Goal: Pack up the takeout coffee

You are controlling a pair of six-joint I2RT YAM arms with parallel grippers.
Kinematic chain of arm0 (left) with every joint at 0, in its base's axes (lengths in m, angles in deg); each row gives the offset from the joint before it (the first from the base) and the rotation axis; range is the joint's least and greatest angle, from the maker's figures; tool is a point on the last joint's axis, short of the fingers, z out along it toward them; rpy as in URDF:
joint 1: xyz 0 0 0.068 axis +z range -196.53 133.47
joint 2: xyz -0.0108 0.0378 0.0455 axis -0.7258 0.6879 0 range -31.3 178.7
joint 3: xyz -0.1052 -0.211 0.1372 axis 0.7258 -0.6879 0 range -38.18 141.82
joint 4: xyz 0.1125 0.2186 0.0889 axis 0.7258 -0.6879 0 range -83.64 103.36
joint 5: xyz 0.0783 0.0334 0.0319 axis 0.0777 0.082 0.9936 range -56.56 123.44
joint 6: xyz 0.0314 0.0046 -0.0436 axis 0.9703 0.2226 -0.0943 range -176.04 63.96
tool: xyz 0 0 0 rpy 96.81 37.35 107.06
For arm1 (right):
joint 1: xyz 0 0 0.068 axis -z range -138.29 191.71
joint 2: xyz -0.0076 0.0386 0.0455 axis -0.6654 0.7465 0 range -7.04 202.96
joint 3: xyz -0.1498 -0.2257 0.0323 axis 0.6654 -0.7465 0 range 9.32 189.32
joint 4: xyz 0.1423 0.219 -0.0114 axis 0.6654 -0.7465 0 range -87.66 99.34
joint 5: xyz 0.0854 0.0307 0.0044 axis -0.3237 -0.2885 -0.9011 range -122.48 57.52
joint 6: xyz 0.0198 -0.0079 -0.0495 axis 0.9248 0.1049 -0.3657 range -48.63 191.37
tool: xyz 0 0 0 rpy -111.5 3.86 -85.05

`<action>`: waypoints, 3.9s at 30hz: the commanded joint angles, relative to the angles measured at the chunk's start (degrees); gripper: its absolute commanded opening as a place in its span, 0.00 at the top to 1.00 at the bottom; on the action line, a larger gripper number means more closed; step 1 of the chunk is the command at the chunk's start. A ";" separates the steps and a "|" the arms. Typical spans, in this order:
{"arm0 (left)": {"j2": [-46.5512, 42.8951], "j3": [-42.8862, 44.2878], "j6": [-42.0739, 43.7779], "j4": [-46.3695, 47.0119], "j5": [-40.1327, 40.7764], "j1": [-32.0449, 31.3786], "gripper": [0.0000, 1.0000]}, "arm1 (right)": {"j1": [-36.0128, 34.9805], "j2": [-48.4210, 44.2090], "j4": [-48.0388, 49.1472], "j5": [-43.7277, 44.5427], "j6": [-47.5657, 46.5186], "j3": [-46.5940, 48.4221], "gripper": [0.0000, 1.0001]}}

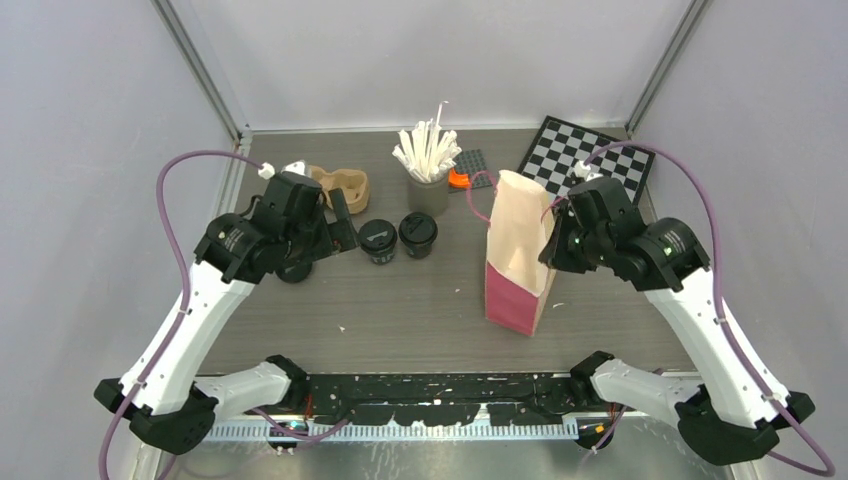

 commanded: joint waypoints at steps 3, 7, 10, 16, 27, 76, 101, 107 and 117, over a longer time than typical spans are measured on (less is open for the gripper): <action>2.72 6.10 0.22 -4.83 4.13 0.17 0.04 | 0.05 -5.88 -0.97 -18.18 -5.89 -4.20 0.95; 4.82 8.90 0.29 -5.18 2.71 0.18 0.05 | 0.10 -7.85 0.19 -22.87 -8.66 -4.20 0.95; 5.83 9.47 -0.22 -4.85 2.18 0.17 0.05 | 0.11 -7.62 0.40 -23.10 -10.88 -3.18 0.95; 8.26 12.43 1.60 -6.31 2.85 0.27 0.06 | 0.05 -7.30 5.67 -31.33 -16.33 -5.62 0.94; 12.19 14.45 -0.95 -7.55 3.13 0.97 0.02 | -0.98 1.57 9.45 -36.64 -25.86 0.49 0.94; 31.12 16.15 -37.77 2.02 8.19 23.17 0.16 | -17.80 27.48 4.40 -20.69 -39.57 27.48 1.00; 55.69 34.91 -40.98 3.59 15.40 25.49 0.40 | -17.82 12.64 5.78 -14.43 -24.57 21.63 0.40; 59.70 38.68 -41.36 2.39 13.55 25.72 0.42 | -17.77 7.21 9.38 -8.06 -23.46 18.69 0.40; 62.46 38.01 -43.26 3.26 11.31 26.05 0.44 | -17.78 8.26 8.41 -5.61 -23.49 20.32 0.40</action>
